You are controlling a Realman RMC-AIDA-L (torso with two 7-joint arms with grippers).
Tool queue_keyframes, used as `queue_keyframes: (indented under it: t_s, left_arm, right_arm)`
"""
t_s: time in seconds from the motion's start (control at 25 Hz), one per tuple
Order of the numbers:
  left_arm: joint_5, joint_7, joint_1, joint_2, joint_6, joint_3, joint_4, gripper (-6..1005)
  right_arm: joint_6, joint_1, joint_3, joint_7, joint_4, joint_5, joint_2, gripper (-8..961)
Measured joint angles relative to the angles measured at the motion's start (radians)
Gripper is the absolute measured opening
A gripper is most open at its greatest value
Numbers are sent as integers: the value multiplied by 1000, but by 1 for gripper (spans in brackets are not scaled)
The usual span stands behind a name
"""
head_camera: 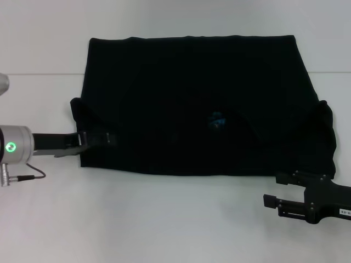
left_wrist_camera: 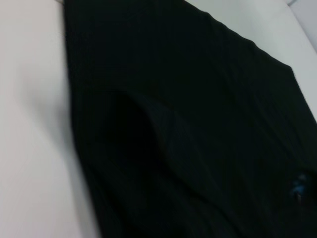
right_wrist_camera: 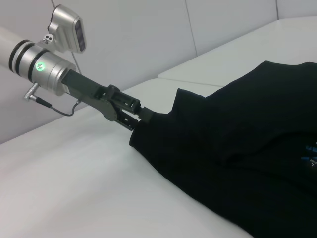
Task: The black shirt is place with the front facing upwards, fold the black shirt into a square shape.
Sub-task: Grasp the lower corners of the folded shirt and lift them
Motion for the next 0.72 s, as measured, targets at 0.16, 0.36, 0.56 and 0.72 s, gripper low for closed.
queue_keyframes:
  t_s: [0.16,0.36,0.56,0.72]
  left_arm:
    - [0,8,-5,-5,26,2,7,824]
    - [0,0,-8,-4,27,37,9,792]
    - [0,-2,-8,0,24,51,11,673]
    - [0,0,-9,1,22,50,11,502]
  right_arm:
    - [2,0,2,0,1,1,-1,783]
    - [1,1,4,1,2,1,-1,783]
    - [0,0,4,15,-1,1,-1,784]
    - [-1,0,4,25,-2,1,-4,784]
